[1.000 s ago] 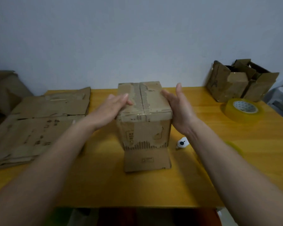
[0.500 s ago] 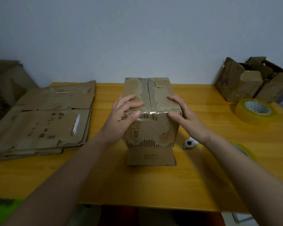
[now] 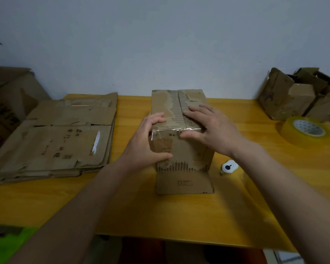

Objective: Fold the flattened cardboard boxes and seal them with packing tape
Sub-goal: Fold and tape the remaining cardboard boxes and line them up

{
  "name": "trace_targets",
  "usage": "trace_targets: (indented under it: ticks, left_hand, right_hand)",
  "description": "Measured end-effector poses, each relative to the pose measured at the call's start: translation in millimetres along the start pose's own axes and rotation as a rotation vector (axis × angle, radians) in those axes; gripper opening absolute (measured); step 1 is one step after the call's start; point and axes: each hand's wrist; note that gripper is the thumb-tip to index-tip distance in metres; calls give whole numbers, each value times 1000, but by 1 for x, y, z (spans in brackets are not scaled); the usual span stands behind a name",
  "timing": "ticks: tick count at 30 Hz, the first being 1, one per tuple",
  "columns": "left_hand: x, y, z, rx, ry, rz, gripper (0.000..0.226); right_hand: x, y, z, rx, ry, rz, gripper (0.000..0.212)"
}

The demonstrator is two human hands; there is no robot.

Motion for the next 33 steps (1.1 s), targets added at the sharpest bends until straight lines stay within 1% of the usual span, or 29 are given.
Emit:
trace_targets:
  ticks: [1, 3, 6, 9, 10, 13, 15, 18, 20, 22, 24, 26, 29, 31, 33]
  left_hand:
    - [-3, 2, 1, 11, -2, 14, 89]
    - [-6, 5, 3, 35, -2, 38, 90]
    - [-5, 8, 6, 74, -14, 52, 86]
    - [-9, 9, 8, 88, -21, 56, 79]
    - [-11, 9, 8, 83, -27, 62, 81]
    - [-14, 9, 11, 77, -53, 49, 94]
    - [-12, 9, 13, 89, -50, 21, 94]
    - [-10, 9, 16, 109, -38, -5, 94]
    - [-12, 8, 17, 123, -30, -3, 93]
    - [-14, 8, 18, 131, 5, -9, 91]
    - [-13, 8, 19, 122, 78, -20, 87]
    - [-12, 8, 19, 106, 149, -24, 85]
    - [-14, 6, 21, 102, 206, -19, 82]
    - [-16, 4, 21, 90, 226, -12, 82]
    - [-17, 4, 22, 75, 237, -12, 82]
  right_hand:
    - [-2, 0, -1, -3, 38, 32, 82]
    - [-6, -1, 6, 8, 125, 40, 82]
    - [0, -7, 35, 73, 89, -50, 85]
    - [14, -6, 48, 27, 176, -122, 85]
    - [13, -5, 47, 20, 162, -119, 82]
    - [6, -7, 46, 43, 73, -33, 79]
    - [5, -11, 54, 79, 38, -34, 79]
    - [12, -11, 62, 89, 87, -88, 80]
    - [15, -9, 61, 68, 130, -62, 84]
    - [11, -9, 61, 66, 132, 2, 90]
    - [6, -10, 65, 91, 27, 49, 93]
    - [6, -11, 70, 105, -31, 4, 86]
    - [15, -12, 75, 94, 73, -86, 77]
    - [15, -11, 75, 96, 48, -60, 78]
    - [12, -12, 76, 94, 38, -5, 85]
Point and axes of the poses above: each hand's wrist, its own y-axis away from the middle knuckle, its own x-axis out of the palm, z = x × y, and after that the axes turned 3 degrees about x, right-handed
